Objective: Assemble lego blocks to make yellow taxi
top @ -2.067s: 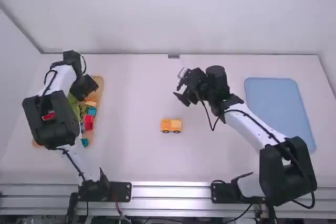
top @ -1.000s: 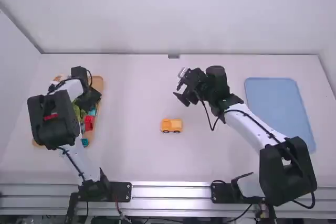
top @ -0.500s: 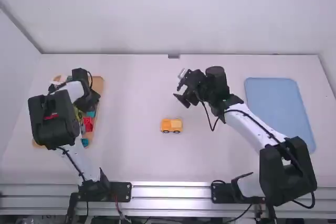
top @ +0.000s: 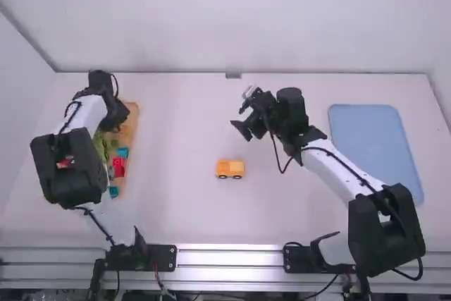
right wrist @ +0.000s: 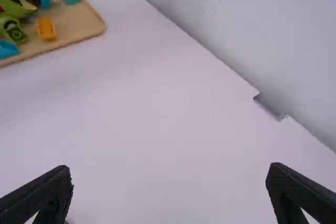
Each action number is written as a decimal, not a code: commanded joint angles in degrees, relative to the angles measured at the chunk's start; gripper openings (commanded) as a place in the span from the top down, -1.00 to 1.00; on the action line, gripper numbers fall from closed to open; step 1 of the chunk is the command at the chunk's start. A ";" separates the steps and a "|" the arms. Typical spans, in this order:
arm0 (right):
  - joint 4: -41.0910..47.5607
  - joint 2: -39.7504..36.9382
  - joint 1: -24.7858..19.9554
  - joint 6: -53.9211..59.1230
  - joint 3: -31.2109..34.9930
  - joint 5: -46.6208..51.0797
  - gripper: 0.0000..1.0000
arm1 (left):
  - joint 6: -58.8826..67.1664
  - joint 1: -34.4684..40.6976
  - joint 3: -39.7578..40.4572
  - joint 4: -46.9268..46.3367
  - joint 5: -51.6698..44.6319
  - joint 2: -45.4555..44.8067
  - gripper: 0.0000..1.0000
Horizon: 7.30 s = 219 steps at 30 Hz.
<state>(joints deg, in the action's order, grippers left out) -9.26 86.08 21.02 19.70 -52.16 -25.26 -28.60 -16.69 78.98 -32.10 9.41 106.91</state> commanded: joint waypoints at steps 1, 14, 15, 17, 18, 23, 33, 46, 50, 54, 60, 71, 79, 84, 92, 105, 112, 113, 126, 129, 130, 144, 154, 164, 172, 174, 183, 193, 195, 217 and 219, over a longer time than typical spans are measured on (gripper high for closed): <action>1.14 0.17 -0.96 -6.49 -3.10 -1.57 -0.97 | 5.49 4.24 -2.62 1.51 -1.33 -8.04 0.96; -5.62 3.54 -9.14 -27.54 -6.05 -21.46 -0.89 | 42.60 31.85 -28.39 28.85 -16.31 -32.48 0.95; -6.01 4.70 -9.77 -28.13 -6.05 -23.50 -0.88 | 43.71 33.53 -29.86 30.40 -16.28 -33.35 0.96; -6.05 6.03 -10.34 -29.31 -6.05 -25.90 -0.88 | 44.39 35.15 -31.21 32.00 -15.96 -33.88 0.96; -6.69 7.91 -10.88 -30.84 -6.05 -30.27 -0.85 | 46.21 36.79 -32.72 33.81 -16.15 -34.05 0.95; -9.05 12.24 -10.75 -33.92 -6.05 -36.46 -0.63 | 50.03 38.97 -35.19 35.58 -17.94 -33.48 0.96; -8.35 15.87 -4.81 -32.70 -6.05 -36.39 -0.45 | 50.99 38.91 -38.03 42.53 -23.54 -29.03 0.96; -6.34 15.87 -3.21 -32.76 -6.03 -31.85 -0.23 | 50.97 39.26 -38.03 48.74 -23.58 -22.53 0.96; -7.02 15.87 -2.05 -32.72 -6.03 -31.21 -0.22 | 50.88 39.08 -38.03 49.62 -23.61 -22.36 0.96; -6.56 15.87 -0.92 -32.72 -6.03 -25.70 -0.24 | 50.73 39.08 -38.03 50.40 -26.95 -22.36 0.96; -7.52 15.87 -0.07 -32.76 -6.03 -24.22 -0.19 | 46.90 39.10 -38.03 51.82 -27.85 -22.36 0.96; -19.06 15.87 -0.39 -33.35 -5.95 -26.32 -0.08 | 39.89 38.86 -38.03 56.98 -25.00 -22.36 0.96; -20.79 15.87 -0.39 -33.42 -5.95 -26.32 -0.06 | 35.45 38.86 -38.03 63.28 -24.85 -22.36 0.96; -22.82 15.87 0.04 -34.51 -5.95 -26.16 0.10 | 35.45 38.88 -38.03 64.63 -24.79 -22.36 0.96; -24.35 15.87 0.37 -34.91 -5.95 -26.10 0.45 | 35.39 38.88 -38.03 64.74 -22.16 -22.36 0.95; -29.49 15.80 -1.36 -34.91 -6.14 -21.42 0.52 | 31.04 38.84 -38.03 62.86 -21.24 -22.38 -0.98; -6.27 15.82 -1.57 -22.86 -15.30 -16.28 0.52 | 31.82 38.01 -38.03 48.94 -7.65 -25.81 -0.98; -1.86 15.82 -0.85 -20.55 -17.05 -14.21 0.53 | 31.12 37.79 -38.03 47.28 -6.05 -27.17 -0.98; 24.20 19.02 11.02 -0.70 -28.94 -1.68 0.60 | 29.03 36.98 -51.21 37.48 12.74 -67.80 -0.98; 31.56 22.84 13.64 4.33 -33.92 -1.07 0.60 | 29.86 36.50 -55.91 36.70 12.98 -78.73 -0.98; 34.80 24.50 14.69 6.40 -36.17 -0.26 0.60 | 29.64 36.54 -57.29 36.26 14.23 -82.31 -0.98; 60.63 43.21 28.92 22.16 -55.01 19.58 0.65 | 29.22 36.59 -61.81 26.34 20.09 -102.60 -0.98; 62.42 48.65 31.45 24.28 -56.87 23.37 0.68 | 29.44 36.68 -61.81 26.29 20.06 -102.49 -0.98; 62.42 48.72 31.06 24.26 -56.83 21.44 0.44 | 29.40 36.68 -61.81 25.81 20.06 -102.49 -0.98; 62.25 48.72 31.32 24.28 -56.50 20.35 0.28 | 29.40 36.94 -61.81 25.64 20.02 -102.49 -0.98; 62.25 48.74 31.32 24.28 -56.50 20.28 0.27 | 29.44 36.74 -61.81 25.62 20.04 -102.49 -0.98; 61.92 48.74 31.17 24.24 -56.50 20.28 -0.62 | 29.42 36.72 -61.81 25.64 20.04 -102.49 -0.98; 64.81 47.34 28.83 19.10 -63.01 17.42 -0.97 | 29.42 37.05 -61.81 26.16 20.74 -102.49 -0.98; 66.12 45.53 27.26 19.17 -64.11 15.58 -0.97 | 26.82 36.94 -61.81 23.82 21.05 -102.49 -0.98; 26.60 3.85 10.91 5.86 -15.39 15.17 -0.96 | 50.40 36.89 -52.89 32.94 -1.16 -74.90 -0.98; 23.23 1.11 9.66 6.47 -10.71 13.25 -0.97 | 53.90 36.87 -49.83 32.17 -2.43 -69.22 -0.98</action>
<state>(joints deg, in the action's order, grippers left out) 14.94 90.11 31.66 27.49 -66.26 -10.41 19.16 20.43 25.89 -0.10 9.41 34.57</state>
